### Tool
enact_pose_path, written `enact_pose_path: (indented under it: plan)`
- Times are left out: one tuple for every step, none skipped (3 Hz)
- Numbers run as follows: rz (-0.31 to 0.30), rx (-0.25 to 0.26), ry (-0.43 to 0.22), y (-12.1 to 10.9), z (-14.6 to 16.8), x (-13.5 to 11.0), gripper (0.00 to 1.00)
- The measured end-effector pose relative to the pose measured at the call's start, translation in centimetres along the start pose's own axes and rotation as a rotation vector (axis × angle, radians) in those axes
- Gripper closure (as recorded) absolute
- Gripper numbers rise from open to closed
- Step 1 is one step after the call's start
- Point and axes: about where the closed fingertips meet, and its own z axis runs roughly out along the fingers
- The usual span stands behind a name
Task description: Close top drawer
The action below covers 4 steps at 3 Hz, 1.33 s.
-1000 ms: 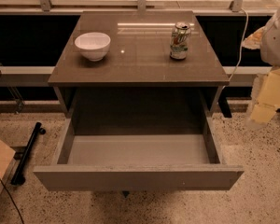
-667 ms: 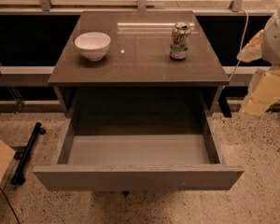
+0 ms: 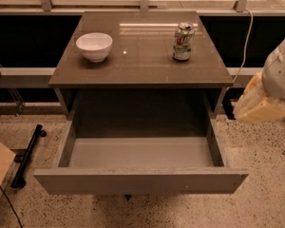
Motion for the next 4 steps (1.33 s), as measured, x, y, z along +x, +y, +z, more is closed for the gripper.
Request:
enact_pose_path:
  plan:
    - [-0.002,-0.043,-0.027,2.3,3.3,1.3,0.99]
    - [0.030,-0.058,-0.088,5.0,8.5,2.9,1.00]
    - [0.026,-0.053,-0.081,4.8,8.3,2.7,1.00]
    - [0.033,-0.055,-0.063,5.2,9.6,2.5,1.00]
